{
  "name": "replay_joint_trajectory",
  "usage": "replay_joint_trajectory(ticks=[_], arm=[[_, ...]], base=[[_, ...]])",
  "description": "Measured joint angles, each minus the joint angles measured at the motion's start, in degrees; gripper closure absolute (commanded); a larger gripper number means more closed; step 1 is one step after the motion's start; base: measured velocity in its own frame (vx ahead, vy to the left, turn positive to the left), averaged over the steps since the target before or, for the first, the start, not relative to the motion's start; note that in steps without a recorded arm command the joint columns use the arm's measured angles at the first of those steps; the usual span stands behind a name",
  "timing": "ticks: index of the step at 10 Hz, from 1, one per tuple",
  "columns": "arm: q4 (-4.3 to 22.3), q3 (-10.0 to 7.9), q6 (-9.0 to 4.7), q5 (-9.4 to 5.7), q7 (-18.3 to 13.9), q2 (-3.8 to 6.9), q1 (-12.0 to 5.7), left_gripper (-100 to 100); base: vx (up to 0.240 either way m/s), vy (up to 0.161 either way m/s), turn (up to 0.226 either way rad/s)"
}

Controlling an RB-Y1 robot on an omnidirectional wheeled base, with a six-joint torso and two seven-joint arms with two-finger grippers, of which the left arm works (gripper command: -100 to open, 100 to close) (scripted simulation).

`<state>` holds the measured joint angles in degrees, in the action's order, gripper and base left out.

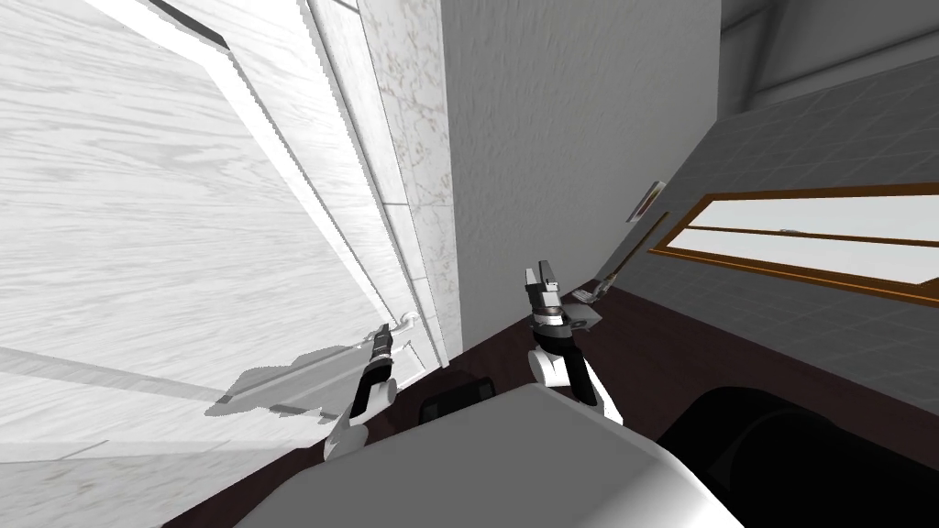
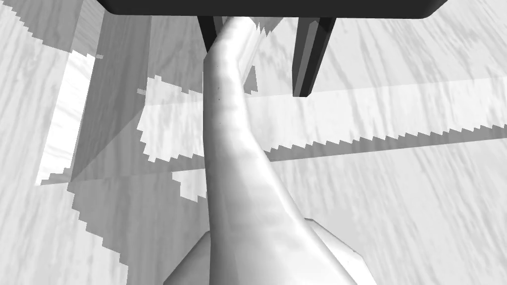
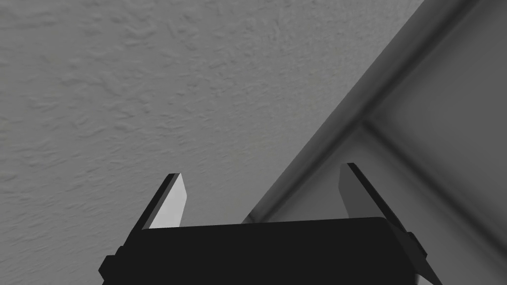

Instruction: Push the door open

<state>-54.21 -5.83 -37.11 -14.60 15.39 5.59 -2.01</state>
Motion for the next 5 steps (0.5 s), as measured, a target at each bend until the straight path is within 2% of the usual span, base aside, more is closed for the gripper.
replay_joint_trajectory(ticks=[1, 4, 5], arm=[[0.0, -0.59, -0.81, -0.28, 0.1, 0.55, -0.03, 100], [2.8, -2.64, -2.29, -1.28, 1.9, 0.02, -2.40, 100], [2.8, -3.20, -2.52, -1.58, 2.4, -0.18, -2.54, 100]], base=[[-0.018, 0.072, -0.069], [-0.026, 0.056, -0.096], [-0.014, 0.044, -0.057]])
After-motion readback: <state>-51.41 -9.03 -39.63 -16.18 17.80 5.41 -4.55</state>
